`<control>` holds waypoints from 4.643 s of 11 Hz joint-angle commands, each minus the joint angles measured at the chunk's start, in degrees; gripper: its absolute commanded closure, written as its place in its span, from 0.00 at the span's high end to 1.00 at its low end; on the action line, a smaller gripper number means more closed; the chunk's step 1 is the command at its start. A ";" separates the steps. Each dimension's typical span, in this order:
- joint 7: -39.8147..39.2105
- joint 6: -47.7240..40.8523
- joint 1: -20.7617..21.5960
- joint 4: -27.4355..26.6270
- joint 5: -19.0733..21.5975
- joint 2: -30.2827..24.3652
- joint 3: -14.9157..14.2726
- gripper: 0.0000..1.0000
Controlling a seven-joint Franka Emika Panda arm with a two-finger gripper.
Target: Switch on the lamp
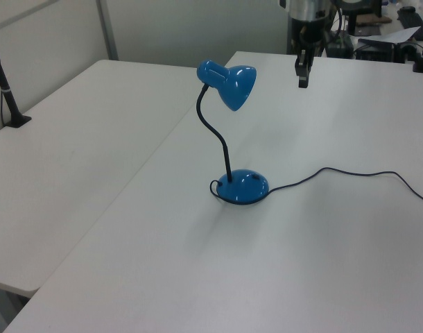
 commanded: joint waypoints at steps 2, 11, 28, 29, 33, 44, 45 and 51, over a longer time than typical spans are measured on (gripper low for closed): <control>-0.26 9.48 3.16 -5.97 0.12 1.07 -0.46 0.00; -0.35 23.10 5.71 -7.91 0.03 7.76 -0.19 0.00; -7.38 43.67 5.01 -14.68 -1.29 13.83 3.85 0.00; -7.38 44.11 4.92 -14.59 -1.29 14.44 4.20 0.00; -7.47 45.69 2.99 -14.33 -1.55 15.67 6.22 0.00; -9.84 49.04 1.85 -13.62 -1.56 18.22 6.92 0.00; -9.58 48.51 1.59 -14.14 -1.38 16.65 7.19 0.00; -2.91 15.06 1.94 -14.50 -0.94 2.16 7.10 0.01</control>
